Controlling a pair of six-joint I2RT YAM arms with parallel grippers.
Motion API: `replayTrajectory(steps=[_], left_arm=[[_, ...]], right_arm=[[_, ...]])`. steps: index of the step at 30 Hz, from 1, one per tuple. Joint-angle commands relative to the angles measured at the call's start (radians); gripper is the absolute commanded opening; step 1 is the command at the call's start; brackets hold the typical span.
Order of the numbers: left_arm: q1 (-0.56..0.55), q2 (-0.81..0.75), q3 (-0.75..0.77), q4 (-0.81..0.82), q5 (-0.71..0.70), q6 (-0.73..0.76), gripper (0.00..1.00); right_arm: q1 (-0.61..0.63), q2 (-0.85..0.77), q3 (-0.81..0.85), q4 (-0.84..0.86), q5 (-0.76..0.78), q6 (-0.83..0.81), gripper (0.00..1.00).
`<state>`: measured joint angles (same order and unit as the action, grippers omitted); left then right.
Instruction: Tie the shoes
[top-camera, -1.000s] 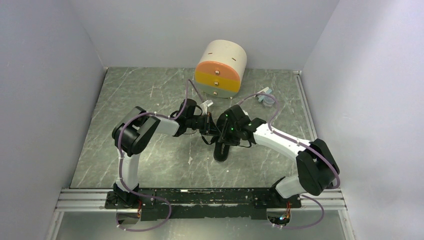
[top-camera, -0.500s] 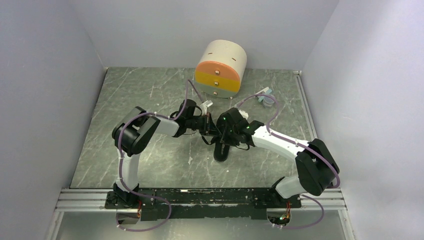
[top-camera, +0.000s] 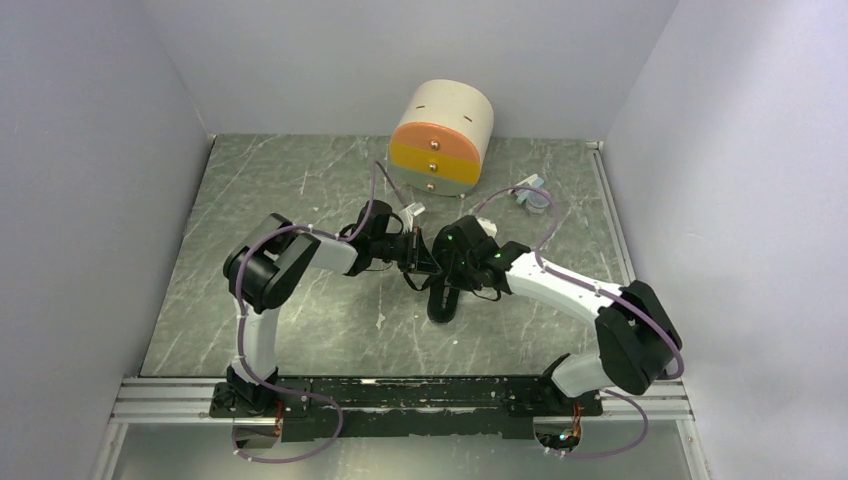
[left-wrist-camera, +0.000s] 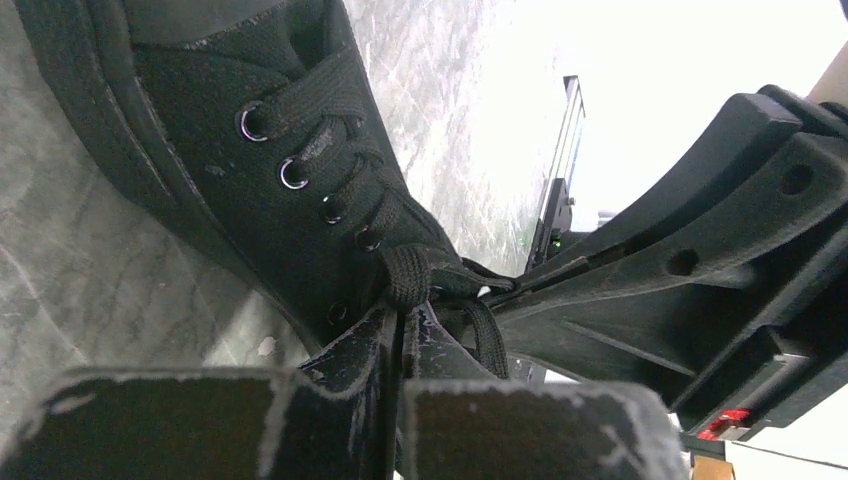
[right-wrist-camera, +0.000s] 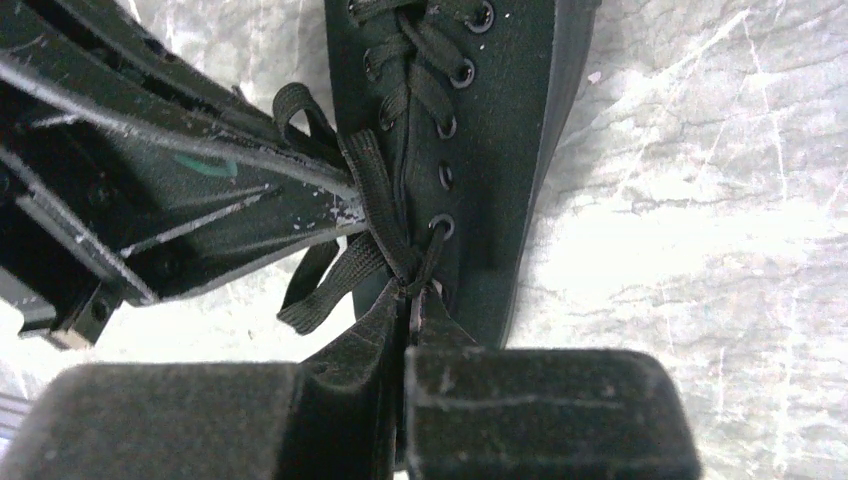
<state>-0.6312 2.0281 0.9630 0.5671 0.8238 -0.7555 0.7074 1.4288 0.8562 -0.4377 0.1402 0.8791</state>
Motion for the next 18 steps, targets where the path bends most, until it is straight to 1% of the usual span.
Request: replayTrajectory(steps=[1, 2, 6, 9, 10, 11, 12, 13, 14, 15, 16, 18], left_arm=[[-0.004, -0.044, 0.012, -0.091, -0.014, 0.063, 0.07], [-0.005, -0.055, 0.014, -0.107, -0.021, 0.075, 0.10], [-0.004, -0.090, 0.027, -0.192, -0.049, 0.137, 0.28], [0.004, -0.143, 0.029, -0.289, -0.065, 0.215, 0.39], [0.010, -0.167, 0.029, -0.338, -0.072, 0.253, 0.52], [0.018, -0.191, 0.029, -0.392, -0.088, 0.293, 0.61], [0.028, -0.216, 0.028, -0.444, -0.109, 0.333, 0.63], [0.039, -0.240, 0.025, -0.489, -0.133, 0.365, 0.63], [0.050, -0.270, 0.020, -0.532, -0.168, 0.394, 0.71], [0.060, -0.298, 0.013, -0.560, -0.215, 0.417, 0.87], [0.066, -0.331, 0.005, -0.609, -0.263, 0.450, 0.95], [0.064, -0.389, -0.021, -0.651, -0.394, 0.515, 0.97]], right_arm=[[0.003, -0.093, 0.009, -0.087, -0.042, -0.106, 0.00], [-0.001, -0.109, 0.014, -0.137, -0.075, -0.128, 0.00], [-0.028, -0.125, 0.009, -0.243, -0.213, -0.231, 0.00], [-0.046, -0.134, 0.017, -0.307, -0.230, -0.281, 0.00], [-0.055, -0.147, 0.015, -0.314, -0.227, -0.294, 0.00], [-0.072, -0.160, 0.012, -0.319, -0.225, -0.309, 0.00], [-0.089, -0.169, 0.006, -0.320, -0.228, -0.323, 0.00], [-0.116, -0.174, 0.003, -0.328, -0.231, -0.344, 0.00], [-0.142, -0.179, 0.003, -0.338, -0.229, -0.364, 0.00], [-0.164, -0.185, 0.003, -0.344, -0.227, -0.380, 0.00], [-0.184, -0.189, 0.005, -0.352, -0.224, -0.394, 0.00], [-0.212, -0.204, 0.001, -0.355, -0.223, -0.413, 0.00]])
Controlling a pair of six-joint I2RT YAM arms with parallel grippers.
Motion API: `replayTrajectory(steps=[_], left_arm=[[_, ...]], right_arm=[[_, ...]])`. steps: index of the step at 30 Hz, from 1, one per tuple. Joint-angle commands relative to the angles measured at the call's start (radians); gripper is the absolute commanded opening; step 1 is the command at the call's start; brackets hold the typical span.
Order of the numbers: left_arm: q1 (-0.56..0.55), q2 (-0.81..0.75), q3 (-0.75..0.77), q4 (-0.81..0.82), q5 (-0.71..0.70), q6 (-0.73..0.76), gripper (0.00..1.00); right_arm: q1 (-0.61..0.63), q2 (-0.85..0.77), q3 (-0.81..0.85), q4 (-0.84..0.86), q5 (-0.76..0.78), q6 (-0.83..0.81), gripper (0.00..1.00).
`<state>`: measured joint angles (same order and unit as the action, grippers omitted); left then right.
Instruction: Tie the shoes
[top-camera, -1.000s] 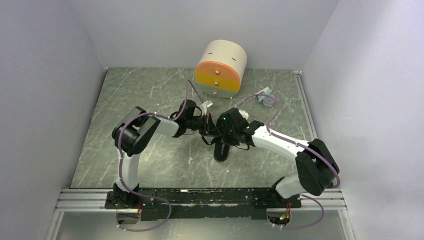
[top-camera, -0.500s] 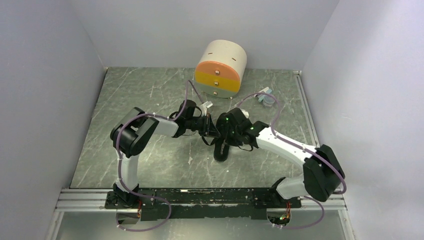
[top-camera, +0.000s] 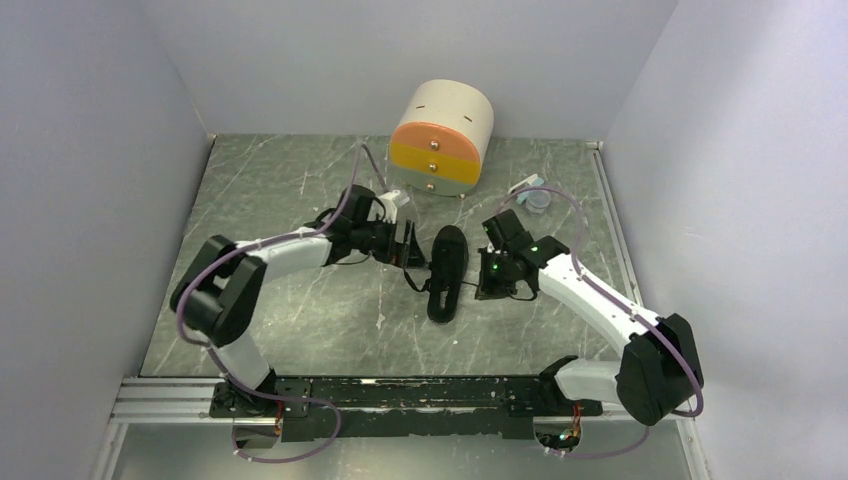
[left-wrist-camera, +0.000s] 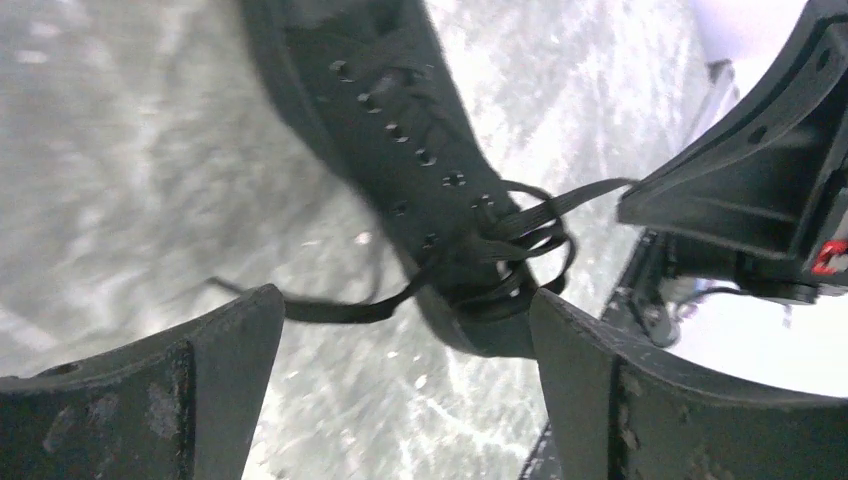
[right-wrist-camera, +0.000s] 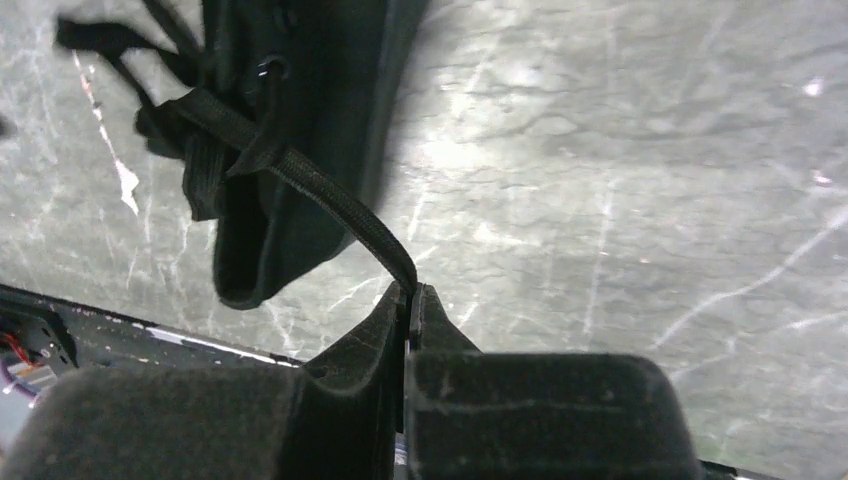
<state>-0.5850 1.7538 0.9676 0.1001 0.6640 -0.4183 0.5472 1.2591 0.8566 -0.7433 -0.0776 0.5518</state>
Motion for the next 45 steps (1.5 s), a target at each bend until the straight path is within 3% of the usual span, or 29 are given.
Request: replayTrajectory(steps=[1, 6, 9, 13, 17, 27, 29, 31, 32, 37, 45], left_arm=[[0.018, -0.138, -0.046, -0.183, -0.261, 0.205, 0.95], [-0.062, -0.139, -0.044, -0.234, -0.319, 0.442, 0.71], [-0.085, -0.076, -0.038, -0.198, -0.218, 0.548, 0.60], [-0.100, -0.013, -0.014, -0.162, -0.151, 0.605, 0.62], [-0.125, 0.007, -0.055, -0.015, -0.105, 0.586, 0.67], [-0.157, 0.129, -0.014, 0.027, -0.116, 0.552, 0.58], [-0.157, 0.113, -0.042, 0.035, -0.148, 0.548, 0.47], [-0.157, 0.093, -0.052, -0.014, -0.239, 0.536, 0.17], [-0.155, 0.079, -0.052, -0.060, -0.312, 0.522, 0.08], [-0.154, -0.055, -0.088, -0.265, -0.468, 0.408, 0.05], [-0.153, -0.360, -0.106, -0.523, -0.753, 0.153, 0.05]], right_arm=[[-0.063, -0.038, -0.003, -0.047, -0.009, -0.095, 0.00], [-0.085, -0.032, -0.011, -0.025, -0.038, -0.121, 0.00], [-0.086, -0.029, -0.008, -0.006, -0.053, -0.115, 0.00], [-0.087, -0.005, 0.016, -0.001, -0.060, -0.119, 0.00], [-0.087, -0.002, 0.030, 0.012, -0.067, -0.118, 0.00], [-0.086, -0.004, 0.049, -0.007, -0.076, -0.105, 0.00], [-0.087, -0.014, 0.047, -0.015, -0.074, -0.101, 0.00], [-0.086, -0.021, 0.049, -0.033, -0.067, -0.092, 0.00], [-0.087, -0.024, 0.053, -0.047, -0.062, -0.086, 0.00], [-0.088, -0.071, 0.107, -0.145, 0.004, -0.024, 0.00], [-0.092, -0.137, 0.214, -0.429, 0.293, 0.153, 0.00]])
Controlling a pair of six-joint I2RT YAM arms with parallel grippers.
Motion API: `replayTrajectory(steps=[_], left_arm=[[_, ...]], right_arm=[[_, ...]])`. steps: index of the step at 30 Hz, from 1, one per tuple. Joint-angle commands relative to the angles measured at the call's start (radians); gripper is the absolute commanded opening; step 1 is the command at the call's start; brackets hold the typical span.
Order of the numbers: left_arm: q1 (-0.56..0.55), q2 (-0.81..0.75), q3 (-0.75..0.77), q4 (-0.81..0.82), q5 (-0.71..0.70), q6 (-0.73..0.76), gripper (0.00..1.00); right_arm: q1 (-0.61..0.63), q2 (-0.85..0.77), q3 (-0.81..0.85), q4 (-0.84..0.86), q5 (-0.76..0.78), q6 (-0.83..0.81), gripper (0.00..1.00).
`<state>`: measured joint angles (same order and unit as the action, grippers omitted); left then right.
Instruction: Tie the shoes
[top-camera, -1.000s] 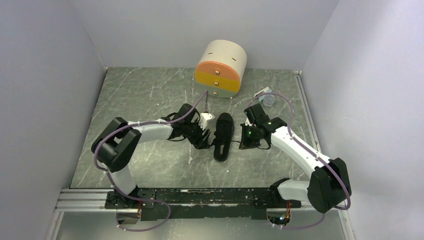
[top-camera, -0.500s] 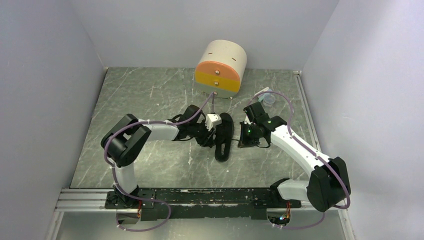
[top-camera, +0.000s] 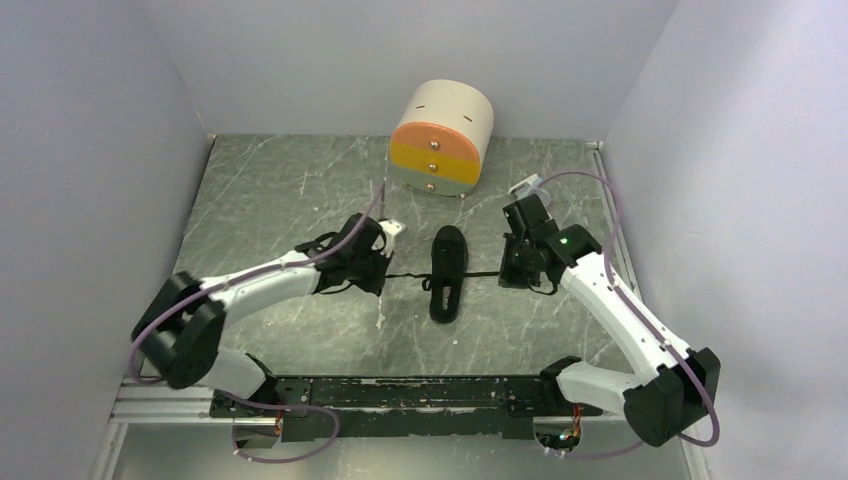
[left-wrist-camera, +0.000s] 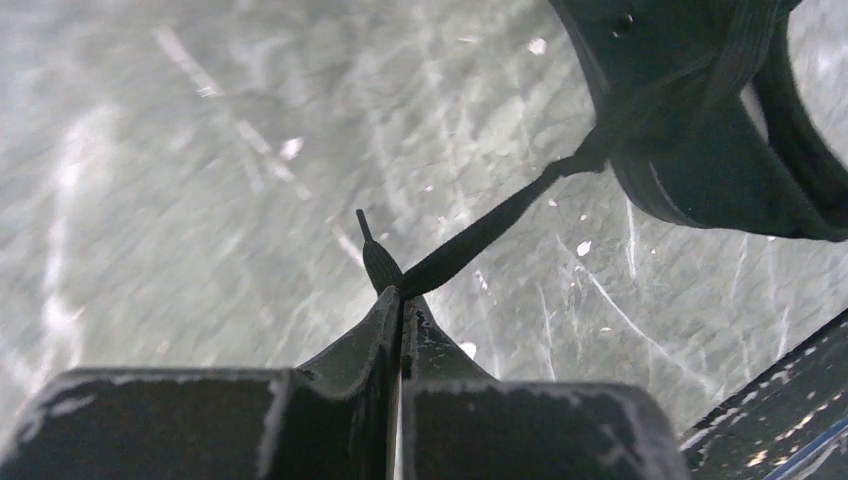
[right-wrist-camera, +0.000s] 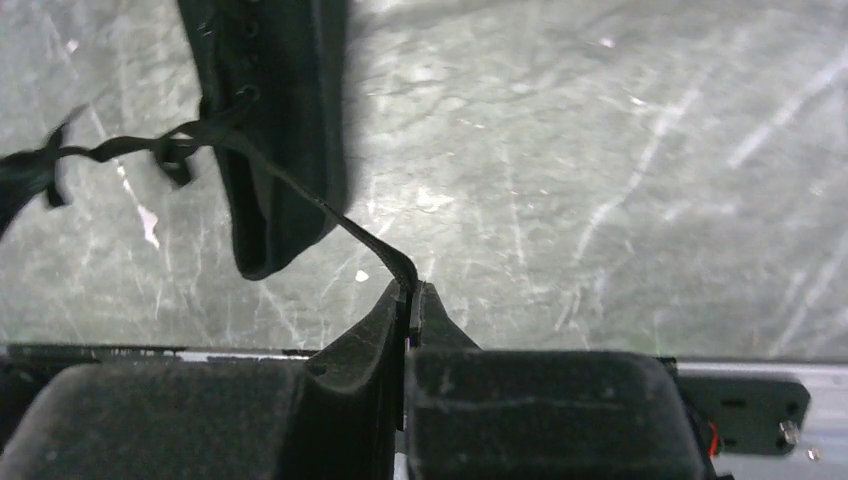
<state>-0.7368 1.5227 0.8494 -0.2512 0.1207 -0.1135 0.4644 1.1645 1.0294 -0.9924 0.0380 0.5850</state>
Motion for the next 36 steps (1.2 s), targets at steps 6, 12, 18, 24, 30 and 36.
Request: replayTrajectory(steps=[6, 12, 18, 24, 30, 36], left_arm=[[-0.001, -0.210, 0.073, -0.244, -0.287, -0.180, 0.05], [-0.001, -0.154, 0.137, -0.251, -0.301, -0.164, 0.05], [0.005, -0.095, 0.202, -0.282, -0.334, -0.152, 0.05], [0.008, -0.157, 0.177, -0.255, -0.307, -0.126, 0.05], [0.013, -0.162, 0.182, -0.263, -0.341, -0.108, 0.05], [0.035, -0.106, 0.172, -0.250, -0.326, -0.104, 0.05]], right_arm=[[-0.012, -0.105, 0.058, -0.302, 0.472, 0.303, 0.00], [-0.071, -0.059, 0.081, -0.213, 0.643, 0.283, 0.00], [-0.224, -0.012, 0.063, -0.178, 0.626, 0.227, 0.00], [-0.328, -0.106, 0.022, -0.100, 0.551, 0.137, 0.00], [-0.336, -0.137, 0.044, -0.129, 0.593, 0.138, 0.00], [-0.419, -0.094, 0.008, -0.120, 0.596, 0.179, 0.00]])
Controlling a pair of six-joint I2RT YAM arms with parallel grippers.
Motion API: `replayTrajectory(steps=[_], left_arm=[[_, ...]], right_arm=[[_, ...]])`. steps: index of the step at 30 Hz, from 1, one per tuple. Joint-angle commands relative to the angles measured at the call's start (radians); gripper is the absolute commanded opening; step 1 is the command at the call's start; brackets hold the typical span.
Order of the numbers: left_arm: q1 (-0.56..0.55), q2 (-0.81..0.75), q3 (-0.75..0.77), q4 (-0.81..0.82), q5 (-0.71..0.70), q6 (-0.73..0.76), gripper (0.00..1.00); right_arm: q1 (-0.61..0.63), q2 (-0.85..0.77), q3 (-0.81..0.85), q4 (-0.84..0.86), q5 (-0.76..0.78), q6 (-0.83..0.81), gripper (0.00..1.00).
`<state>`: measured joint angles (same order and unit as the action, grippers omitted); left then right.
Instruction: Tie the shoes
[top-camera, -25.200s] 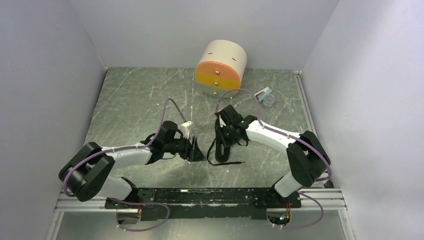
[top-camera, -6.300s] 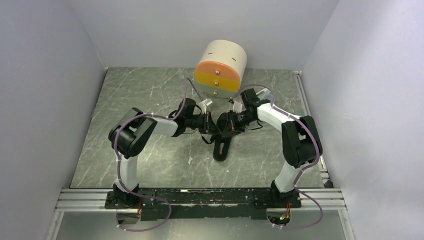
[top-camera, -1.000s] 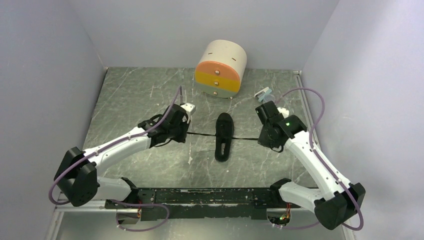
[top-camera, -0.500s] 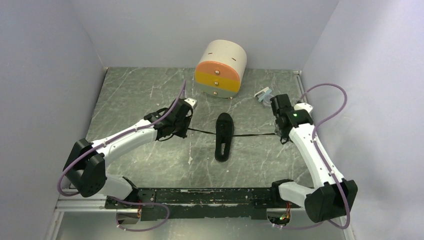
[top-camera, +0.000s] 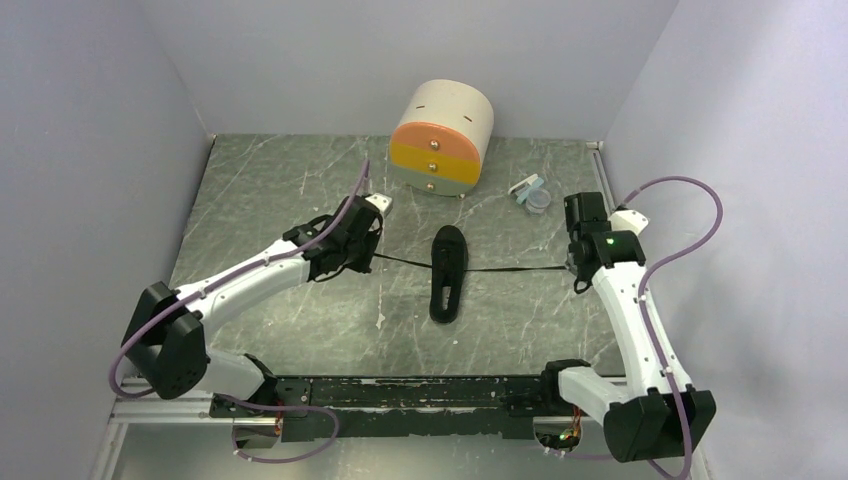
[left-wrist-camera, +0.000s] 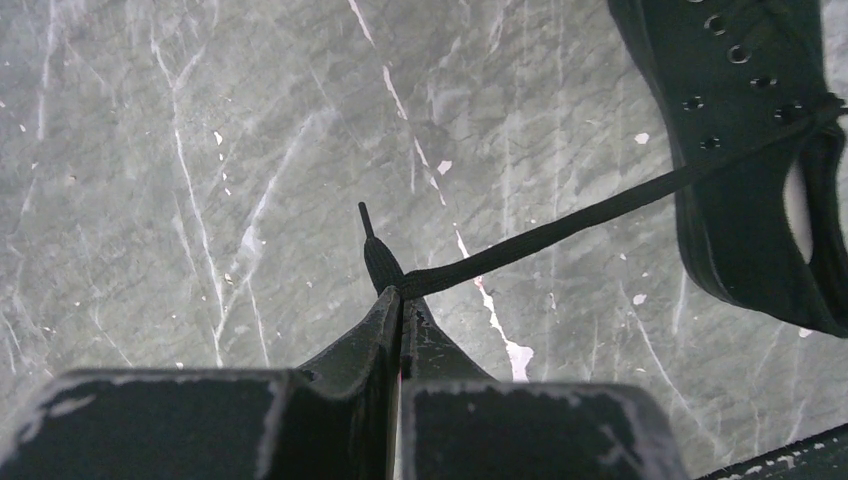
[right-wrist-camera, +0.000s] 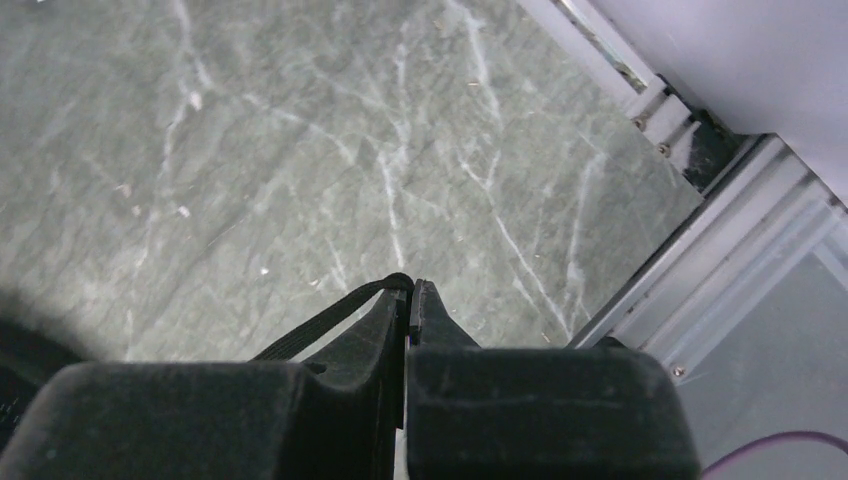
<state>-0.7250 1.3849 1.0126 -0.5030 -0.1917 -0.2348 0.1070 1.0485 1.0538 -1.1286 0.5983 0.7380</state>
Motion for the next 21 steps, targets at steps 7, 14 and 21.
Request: replayTrajectory(steps=[7, 14, 21], left_arm=[[0.107, 0.116, -0.054, 0.063, 0.094, 0.020, 0.05], [0.159, 0.202, -0.097, 0.087, 0.213, 0.023, 0.05], [0.165, 0.264, -0.095, 0.081, 0.269, 0.032, 0.05]], right_arm=[[-0.169, 0.122, -0.069, 0.092, -0.005, 0.066, 0.00], [-0.290, 0.201, -0.148, 0.157, 0.002, 0.090, 0.00], [-0.397, 0.311, -0.212, 0.228, -0.018, 0.095, 0.00]])
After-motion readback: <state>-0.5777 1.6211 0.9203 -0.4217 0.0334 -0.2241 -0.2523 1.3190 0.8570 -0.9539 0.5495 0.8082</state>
